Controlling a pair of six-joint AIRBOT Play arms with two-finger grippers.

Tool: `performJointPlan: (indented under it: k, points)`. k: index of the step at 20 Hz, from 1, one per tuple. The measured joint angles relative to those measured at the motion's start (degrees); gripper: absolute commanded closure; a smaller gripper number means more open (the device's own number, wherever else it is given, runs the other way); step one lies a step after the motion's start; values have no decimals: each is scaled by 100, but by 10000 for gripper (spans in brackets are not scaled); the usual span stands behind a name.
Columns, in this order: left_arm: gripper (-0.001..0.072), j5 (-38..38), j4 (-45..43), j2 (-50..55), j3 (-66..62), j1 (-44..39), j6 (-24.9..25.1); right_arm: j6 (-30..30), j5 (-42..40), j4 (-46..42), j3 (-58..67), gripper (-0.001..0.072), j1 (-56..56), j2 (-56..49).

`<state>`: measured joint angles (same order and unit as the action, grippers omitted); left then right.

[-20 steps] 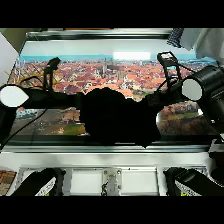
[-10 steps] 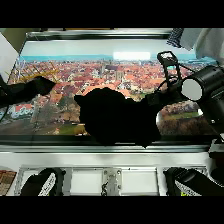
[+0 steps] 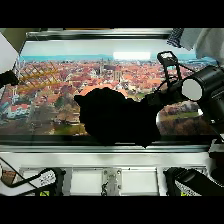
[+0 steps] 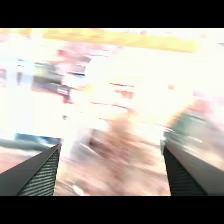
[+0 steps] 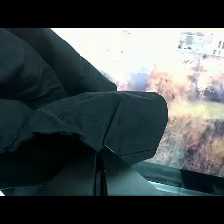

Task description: Fold the clothes and pants, and hang the long-sleeved shirts on hangers.

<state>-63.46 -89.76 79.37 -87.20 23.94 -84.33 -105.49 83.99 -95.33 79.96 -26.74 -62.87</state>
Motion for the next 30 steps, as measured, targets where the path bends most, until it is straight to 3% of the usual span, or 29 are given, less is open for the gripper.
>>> performJointPlan:
  k: [7, 12, 30]
  points:
    - [27, 636, -1346, 2304, -1342, 66, -76, 2, 0, 0, 2, 694, 0, 0]
    - [28, 732, -1733, 3375, -1954, 243, -175, 2, 0, 0, 0, 694, 0, 0]
    - [28, 1683, -1869, 4288, -2142, 575, -431, 2, 2, 0, 2, 694, 0, 0]
